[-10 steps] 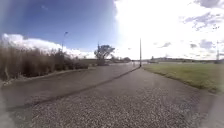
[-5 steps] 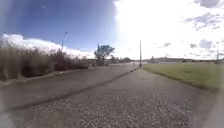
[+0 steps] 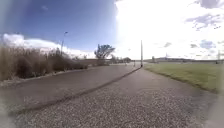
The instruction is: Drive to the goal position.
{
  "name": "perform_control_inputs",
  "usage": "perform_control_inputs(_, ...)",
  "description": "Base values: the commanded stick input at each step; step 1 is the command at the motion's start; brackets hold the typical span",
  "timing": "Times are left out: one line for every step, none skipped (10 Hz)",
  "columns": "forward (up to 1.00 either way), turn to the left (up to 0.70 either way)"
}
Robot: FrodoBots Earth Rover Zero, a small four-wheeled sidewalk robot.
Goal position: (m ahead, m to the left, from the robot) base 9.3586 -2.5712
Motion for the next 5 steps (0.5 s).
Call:
perform_control_inputs(0.00,0.00)
perform_control_inputs(0.00,0.00)
perform_control_inputs(0.00,-0.10)
perform_control_inputs(0.00,-0.51)
perform_control_inputs(0.07,-0.95)
